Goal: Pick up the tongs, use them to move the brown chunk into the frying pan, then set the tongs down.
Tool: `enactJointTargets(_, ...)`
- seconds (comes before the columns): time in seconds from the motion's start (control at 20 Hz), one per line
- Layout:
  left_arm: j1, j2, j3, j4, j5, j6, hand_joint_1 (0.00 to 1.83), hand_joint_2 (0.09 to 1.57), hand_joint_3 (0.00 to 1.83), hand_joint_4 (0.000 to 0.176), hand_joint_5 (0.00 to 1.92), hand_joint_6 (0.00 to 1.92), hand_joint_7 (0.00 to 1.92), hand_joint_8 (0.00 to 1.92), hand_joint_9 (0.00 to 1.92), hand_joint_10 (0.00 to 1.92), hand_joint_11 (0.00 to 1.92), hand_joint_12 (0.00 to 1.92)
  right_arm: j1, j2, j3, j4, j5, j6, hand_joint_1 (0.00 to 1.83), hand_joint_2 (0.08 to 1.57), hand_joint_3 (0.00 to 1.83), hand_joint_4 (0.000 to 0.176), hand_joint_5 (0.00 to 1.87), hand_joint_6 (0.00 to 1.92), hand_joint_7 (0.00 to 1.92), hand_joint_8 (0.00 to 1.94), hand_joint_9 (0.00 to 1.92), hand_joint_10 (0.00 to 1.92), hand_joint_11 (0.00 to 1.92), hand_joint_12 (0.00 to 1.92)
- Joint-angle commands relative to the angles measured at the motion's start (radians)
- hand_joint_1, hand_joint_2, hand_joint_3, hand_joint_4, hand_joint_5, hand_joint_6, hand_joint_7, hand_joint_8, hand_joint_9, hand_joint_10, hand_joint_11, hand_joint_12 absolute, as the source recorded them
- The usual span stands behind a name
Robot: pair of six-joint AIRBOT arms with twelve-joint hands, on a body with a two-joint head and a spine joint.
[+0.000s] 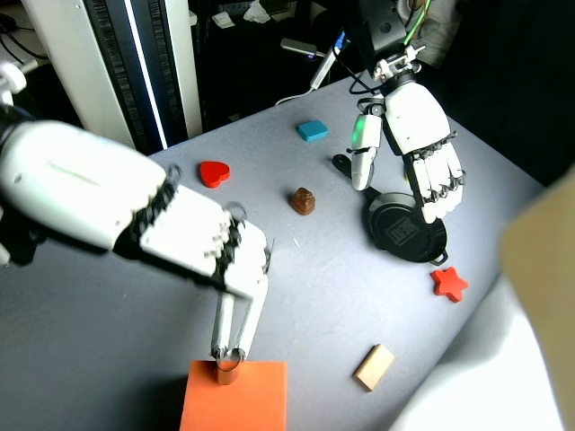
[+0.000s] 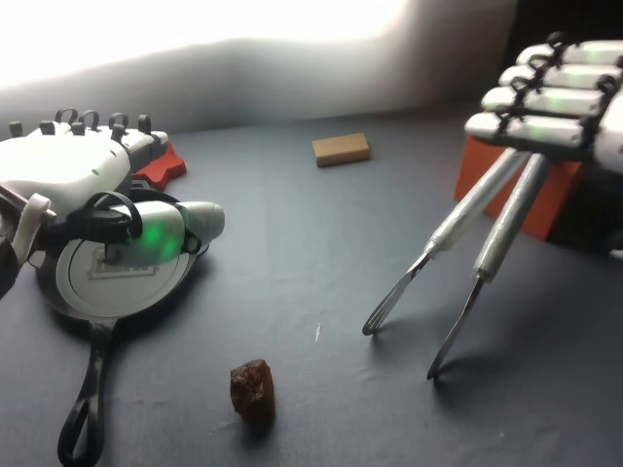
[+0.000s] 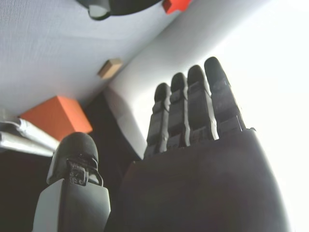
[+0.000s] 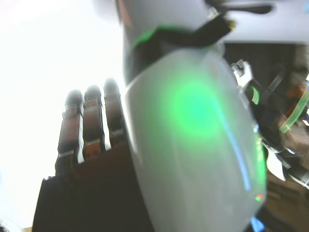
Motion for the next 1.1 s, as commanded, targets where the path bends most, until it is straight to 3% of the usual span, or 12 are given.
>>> enactJointTargets(0.0, 0.000, 0.010, -0.001, 0.047, -0.044, -0.004, 0.00, 1.22, 0.00, 0.000, 0.12, 0.00, 0.15, 0.00, 0.11, 0.00, 0.00, 0.32, 0.019, -0.004, 0.004, 0.002, 0.047, 0.010, 1.07, 0.98, 0.00, 0.000, 0.00, 0.00, 0.00, 0.00, 0.00, 0.00, 0.00, 0.00)
enactJointTargets(0.25, 0.034, 0.010, -0.003, 0.069, -0.066, -0.034, 0.00, 1.22, 0.00, 0.000, 0.12, 0.00, 0.15, 0.00, 0.11, 0.00, 0.00, 0.32, 0.027, -0.048, 0.046, 0.002, 0.047, 0.120, 1.07, 0.98, 0.00, 0.000, 0.00, 0.00, 0.00, 0.00, 0.00, 0.00, 0.00, 0.00)
enactJointTargets(0.7, 0.066, 0.008, -0.008, 0.065, -0.113, -0.066, 0.00, 1.22, 0.00, 0.000, 0.12, 0.00, 0.14, 0.00, 0.11, 0.00, 0.00, 0.32, 0.027, -0.067, 0.044, 0.002, -0.027, 0.051, 1.08, 0.97, 0.00, 0.000, 0.00, 0.00, 0.00, 0.00, 0.00, 0.00, 0.00, 0.00)
enactJointTargets(0.75, 0.072, 0.005, -0.006, 0.038, -0.107, -0.066, 0.00, 1.22, 0.00, 0.000, 0.11, 0.00, 0.14, 0.00, 0.10, 0.00, 0.00, 0.29, 0.018, -0.098, 0.040, 0.002, -0.133, 0.024, 1.13, 0.98, 0.00, 0.000, 0.00, 0.00, 0.00, 0.00, 0.00, 0.00, 0.00, 0.00)
enactJointTargets(0.8, 0.075, 0.005, -0.007, 0.038, -0.114, -0.066, 0.00, 1.22, 0.00, 0.000, 0.11, 0.00, 0.14, 0.00, 0.10, 0.00, 0.00, 0.29, 0.018, -0.104, 0.040, 0.038, -0.138, -0.013, 1.13, 0.98, 0.00, 0.000, 0.00, 0.00, 0.00, 0.00, 0.00, 0.00, 0.00, 0.00)
enactJointTargets(0.85, 0.080, 0.005, -0.009, 0.038, -0.130, -0.065, 0.00, 1.22, 0.00, 0.000, 0.12, 0.01, 0.14, 0.00, 0.10, 0.00, 0.00, 0.29, 0.020, -0.116, 0.053, 0.280, -0.145, -0.234, 1.12, 0.98, 0.00, 0.000, 0.00, 0.00, 0.00, 0.00, 0.00, 0.00, 0.00, 0.00)
enactJointTargets(0.9, 0.085, 0.005, -0.011, 0.038, -0.150, -0.066, 0.00, 1.22, 0.00, 0.000, 0.12, 0.01, 0.14, 0.00, 0.10, 0.00, 0.00, 0.29, 0.029, -0.134, 0.066, 0.348, -0.186, -0.296, 1.12, 0.98, 0.00, 0.000, 0.00, 0.00, 0.00, 0.00, 0.00, 0.00, 0.00, 0.00)
enactJointTargets(1.05, 0.091, 0.005, -0.012, 0.038, -0.181, -0.070, 0.00, 1.21, 0.00, 0.000, 0.13, 0.01, 0.15, 0.00, 0.10, 0.00, 0.00, 0.31, 0.044, -0.182, 0.069, 0.349, -0.282, -0.405, 1.10, 0.98, 0.00, 0.000, 0.00, 0.00, 0.00, 0.00, 0.00, 0.00, 0.00, 0.00)
